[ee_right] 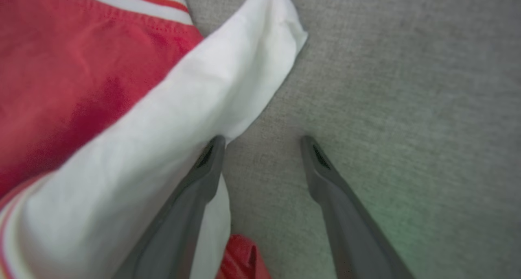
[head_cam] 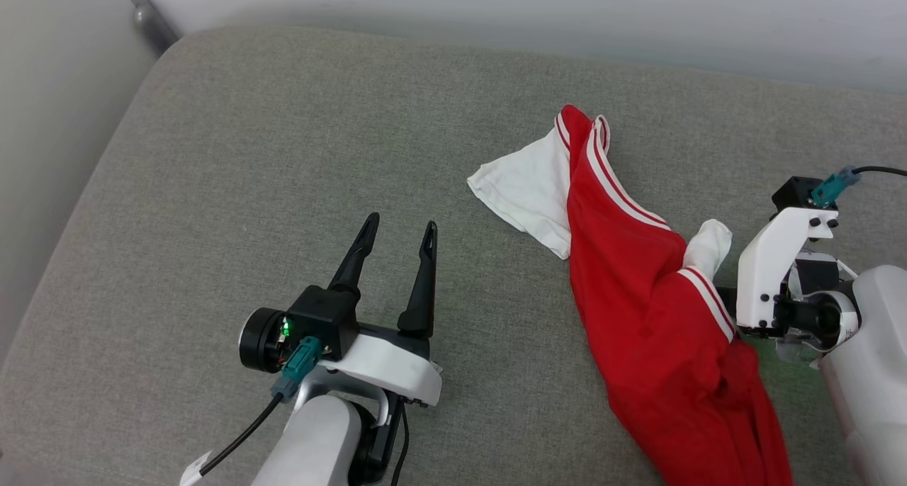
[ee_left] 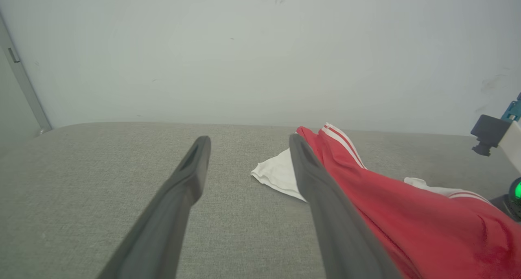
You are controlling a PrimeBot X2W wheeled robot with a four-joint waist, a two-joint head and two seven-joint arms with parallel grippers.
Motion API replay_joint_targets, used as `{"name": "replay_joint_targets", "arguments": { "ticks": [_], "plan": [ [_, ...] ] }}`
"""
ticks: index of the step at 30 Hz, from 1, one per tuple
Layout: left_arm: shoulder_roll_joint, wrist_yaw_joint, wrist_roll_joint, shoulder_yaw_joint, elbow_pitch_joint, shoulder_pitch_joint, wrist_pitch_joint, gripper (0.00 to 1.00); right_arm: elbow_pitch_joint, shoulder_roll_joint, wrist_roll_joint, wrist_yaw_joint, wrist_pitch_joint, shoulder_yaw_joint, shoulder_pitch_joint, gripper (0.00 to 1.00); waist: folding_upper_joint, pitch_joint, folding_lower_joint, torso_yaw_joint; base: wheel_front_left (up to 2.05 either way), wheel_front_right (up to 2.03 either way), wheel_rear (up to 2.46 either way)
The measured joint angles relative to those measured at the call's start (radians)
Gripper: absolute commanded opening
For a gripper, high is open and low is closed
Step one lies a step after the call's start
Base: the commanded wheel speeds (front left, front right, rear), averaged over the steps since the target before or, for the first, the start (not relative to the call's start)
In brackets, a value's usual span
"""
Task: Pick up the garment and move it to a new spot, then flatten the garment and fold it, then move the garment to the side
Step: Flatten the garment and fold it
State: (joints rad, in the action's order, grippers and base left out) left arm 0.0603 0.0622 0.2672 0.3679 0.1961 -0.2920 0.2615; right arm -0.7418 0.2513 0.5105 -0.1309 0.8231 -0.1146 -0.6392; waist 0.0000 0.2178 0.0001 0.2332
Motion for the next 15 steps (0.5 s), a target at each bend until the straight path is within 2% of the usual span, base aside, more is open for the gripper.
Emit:
{"name": "replay_joint_targets", "arguments": {
  "ticks": [1, 2, 6, 11, 15],
  "plan": [
    [0.0, 0.0, 0.0, -0.003, -0.001, 0.0, 0.0, 1.0, -0.005, 0.003, 0.001, 0.0, 0.003, -0.008, -0.005, 0.42, 0.0, 0.006, 0.0, 0.002, 0.0, 0.0, 0.0],
    [-0.001, 0.0, -0.001, -0.006, -0.002, 0.0, 0.0, 1.0, -0.012, 0.006, 0.006, 0.0, 0.012, -0.012, -0.011, 0.0, 0.0, 0.01, 0.0, 0.003, 0.0, 0.0, 0.0],
    [-0.004, -0.001, -0.009, -0.014, -0.001, 0.0, 0.001, 1.0, -0.021, 0.014, 0.018, 0.0, 0.002, -0.038, -0.018, 0.0, 0.0, 0.011, 0.0, -0.001, 0.0, 0.0, 0.0],
    [-0.006, -0.003, -0.015, -0.028, 0.004, 0.002, 0.001, 1.0, 0.021, 0.032, 0.015, 0.0, -0.096, -0.092, -0.018, 0.0, 0.0, -0.008, 0.0, -0.018, 0.0, 0.0, 0.0],
    [-0.007, -0.004, -0.024, -0.048, 0.007, 0.019, 0.002, 1.0, 0.092, 0.08, 0.006, 0.0, -0.15, -0.112, -0.034, 0.0, 0.0, -0.035, 0.0, -0.043, 0.0, 0.0, 0.0]
  ]
}}
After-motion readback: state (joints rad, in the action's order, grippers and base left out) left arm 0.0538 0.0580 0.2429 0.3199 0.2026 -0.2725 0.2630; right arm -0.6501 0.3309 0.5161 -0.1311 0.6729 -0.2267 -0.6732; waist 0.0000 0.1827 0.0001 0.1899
